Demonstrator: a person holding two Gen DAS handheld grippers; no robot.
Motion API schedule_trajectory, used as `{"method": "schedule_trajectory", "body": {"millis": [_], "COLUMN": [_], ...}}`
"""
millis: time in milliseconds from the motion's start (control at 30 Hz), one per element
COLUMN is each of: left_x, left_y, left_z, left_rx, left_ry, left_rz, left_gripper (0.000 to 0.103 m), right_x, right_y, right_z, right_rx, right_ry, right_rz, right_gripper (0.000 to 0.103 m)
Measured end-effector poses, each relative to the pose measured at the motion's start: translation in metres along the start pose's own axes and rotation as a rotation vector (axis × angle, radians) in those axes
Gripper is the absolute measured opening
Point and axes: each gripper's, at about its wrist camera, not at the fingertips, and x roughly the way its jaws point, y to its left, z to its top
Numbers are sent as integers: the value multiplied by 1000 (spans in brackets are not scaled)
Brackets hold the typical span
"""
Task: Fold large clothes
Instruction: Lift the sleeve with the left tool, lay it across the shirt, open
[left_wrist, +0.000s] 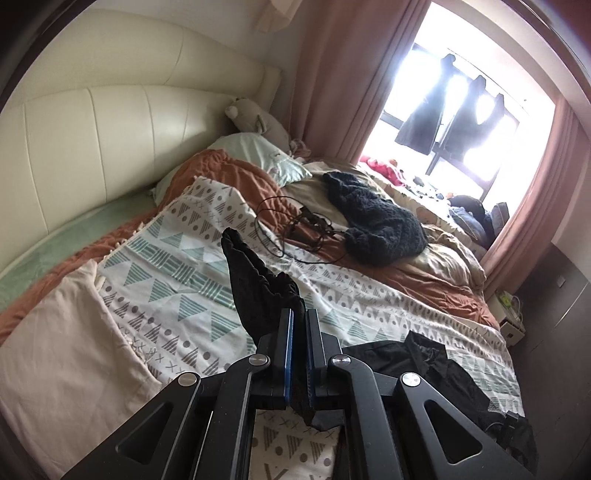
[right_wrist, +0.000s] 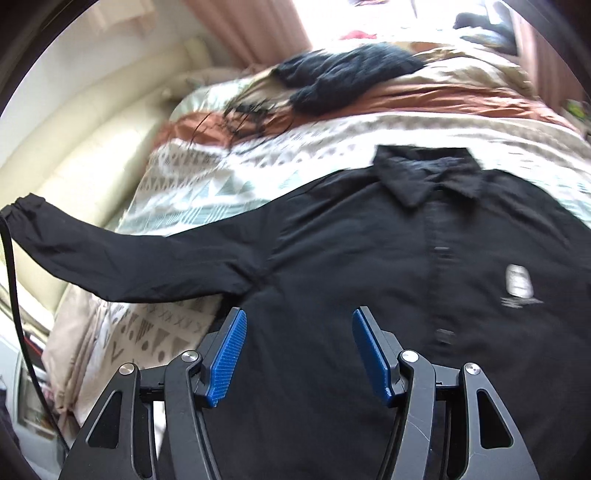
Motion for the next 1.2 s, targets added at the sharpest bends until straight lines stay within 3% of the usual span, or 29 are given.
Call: {"method": "schedule_trajectory", "body": {"millis": [200,633,833,1200], "left_x": [-11,12,46,123], "left_y": [-71,-249,-324,-414], "left_z": [8,7,-17,-80], "left_rx": [81,239,333,417], "left_ry": [-21,-30,21,157], "left_rz": [-30,-187,-237,-297], "left_gripper": [5,5,5,5], "right_x": [-47,-85,-95,-116], "right_y": [-50,-142,-186,-248], "right_z": [-8,-13,-18,-24], "right_rx": [77,289,403,493], "right_ry": [-59,-163,-158,-185], "right_rz": [-52,-3,26,-29], "right_gripper": [63,63,63,63]}}
